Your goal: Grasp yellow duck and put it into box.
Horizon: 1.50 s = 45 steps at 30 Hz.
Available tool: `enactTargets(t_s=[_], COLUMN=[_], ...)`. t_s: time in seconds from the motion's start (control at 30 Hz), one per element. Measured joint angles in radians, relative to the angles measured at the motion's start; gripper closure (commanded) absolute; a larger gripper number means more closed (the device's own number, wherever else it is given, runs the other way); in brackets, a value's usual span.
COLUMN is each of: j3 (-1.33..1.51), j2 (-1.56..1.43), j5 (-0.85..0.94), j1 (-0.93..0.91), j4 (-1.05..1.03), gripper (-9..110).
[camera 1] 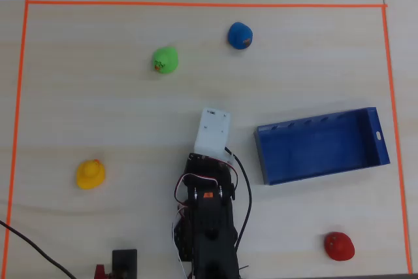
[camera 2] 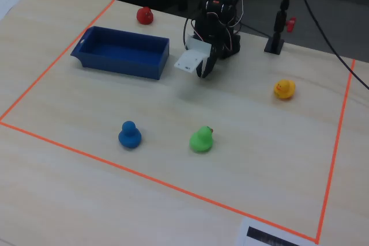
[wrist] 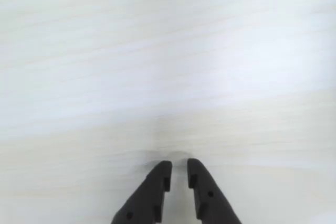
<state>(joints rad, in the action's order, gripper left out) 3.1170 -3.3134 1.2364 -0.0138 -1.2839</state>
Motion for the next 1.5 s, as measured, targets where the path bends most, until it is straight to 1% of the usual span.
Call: enactTargets(t_s=[0.47,0.57,0.7,0.77,0.83,0.9,1.03,1.17,1.27,1.37,1.5], j3=[0.000,0.000,0.000,-0.002,-0.020,-0.089,-0.368,-0.689,-0.936,-1.106,-1.193], j2=[0.000,0.000,0.000,0.002,0.034,0.110,0.353,0.618,0.775,0.890,0.960], j5=[0.000,0.000,0.000,0.000,0.002,0.008,0.008,-0.014,-0.060,-0.109,-0.196], j1=[0.003,0.003,0.012,0.017,0.017,0.017,-0.014,-0.026,0.015,0.087,0.229], j4=[0.000,0.000,0.000,0.000,0.006,-0.005,-0.012,-0.124,-0.291,-0.430,-0.459], gripper=[101,95,90,82,67,63,56,52,51,50,50])
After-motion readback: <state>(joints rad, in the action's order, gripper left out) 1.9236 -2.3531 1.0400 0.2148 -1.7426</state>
